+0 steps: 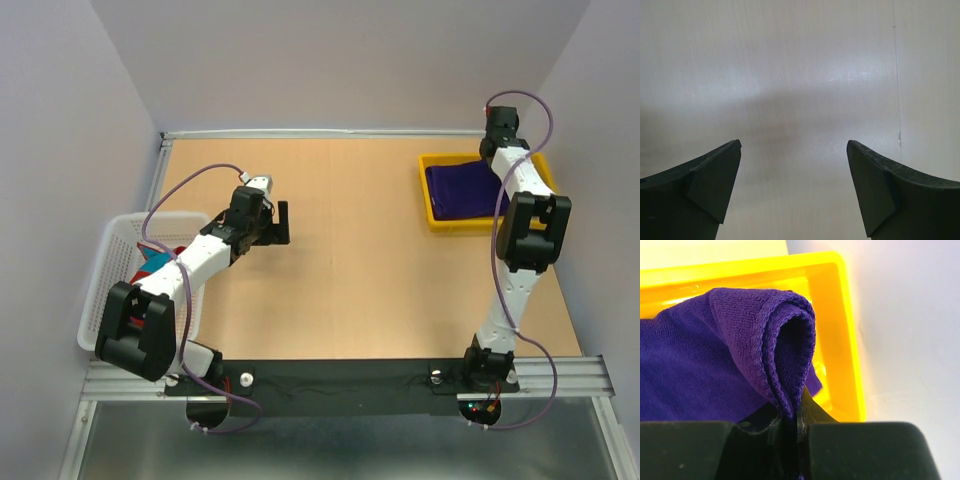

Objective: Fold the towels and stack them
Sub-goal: Neatly place the folded towel into the bin

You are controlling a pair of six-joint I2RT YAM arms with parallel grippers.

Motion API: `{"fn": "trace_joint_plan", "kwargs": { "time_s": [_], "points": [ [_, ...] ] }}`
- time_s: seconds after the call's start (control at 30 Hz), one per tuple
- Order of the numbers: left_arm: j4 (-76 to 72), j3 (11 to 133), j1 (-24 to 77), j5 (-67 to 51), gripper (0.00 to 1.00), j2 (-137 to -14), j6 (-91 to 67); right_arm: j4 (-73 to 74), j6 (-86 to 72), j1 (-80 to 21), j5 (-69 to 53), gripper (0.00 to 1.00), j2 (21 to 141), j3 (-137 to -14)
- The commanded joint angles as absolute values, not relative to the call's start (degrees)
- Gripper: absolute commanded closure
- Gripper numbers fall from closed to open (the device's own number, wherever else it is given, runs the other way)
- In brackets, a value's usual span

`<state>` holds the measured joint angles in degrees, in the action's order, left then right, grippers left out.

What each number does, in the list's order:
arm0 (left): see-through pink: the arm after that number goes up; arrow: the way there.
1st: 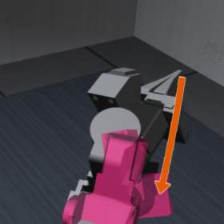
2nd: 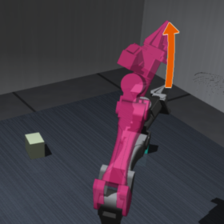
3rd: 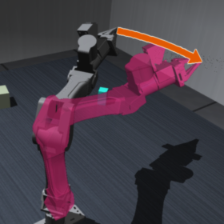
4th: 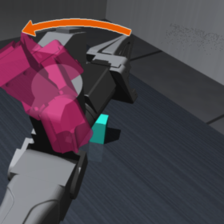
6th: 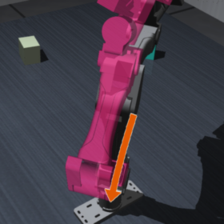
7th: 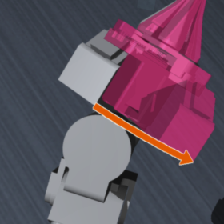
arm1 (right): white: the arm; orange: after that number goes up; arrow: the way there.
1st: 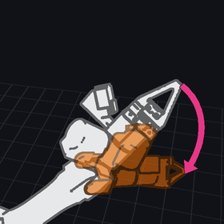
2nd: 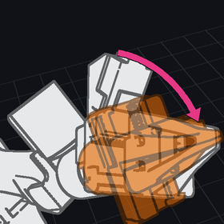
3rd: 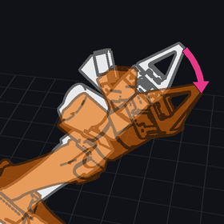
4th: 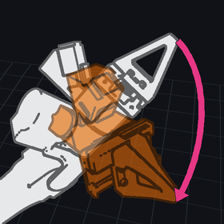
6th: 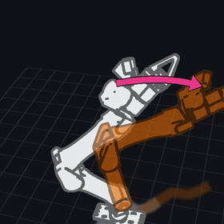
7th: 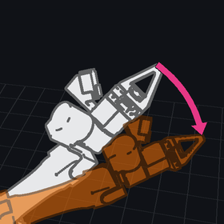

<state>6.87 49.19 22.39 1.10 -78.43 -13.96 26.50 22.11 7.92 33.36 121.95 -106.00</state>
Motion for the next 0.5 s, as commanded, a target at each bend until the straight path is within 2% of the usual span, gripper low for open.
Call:
{"fn": "trace_joint_plan", "kwargs": {
  "time_s": [0.0,0.07,0.17,0.2,0.3,0.37,0.47],
  "points": [
    [6.5,50.45,22.24,1.58,0.01,-77.08,-13.1,21.45,19.87,9.4,35.42,0.87,125.24,-106.88],
    [6.42,50.36,22.24,1.58,0.01,-77.08,-13.18,20.74,19.16,9.75,36.65,0.87,126.55,-106.79],
    [6.42,50.27,22.15,1.49,0.01,-77.17,-13.01,20.48,18.02,9.93,38.4,0.75,127.7,-106.53],
    [6.5,50.36,22.15,1.49,0.01,-77.25,-13.09,20.39,17.76,9.93,40.06,0.63,127.88,-106.35],
    [6.42,50.36,22.24,1.41,0.01,-77.17,-13.09,20.22,16.44,10.55,45.15,0.38,128.58,-106.7],
    [6.42,50.28,22.24,1.32,0.01,-76.99,-13.1,20.3,13.82,11.86,48.24,0.3,128.5,-107.14],
    [6.5,50.27,22.15,1.41,0.01,-76.56,-12.92,20.22,9.95,14.58,49.31,0.26,126.31,-106.26]
  ]
}}
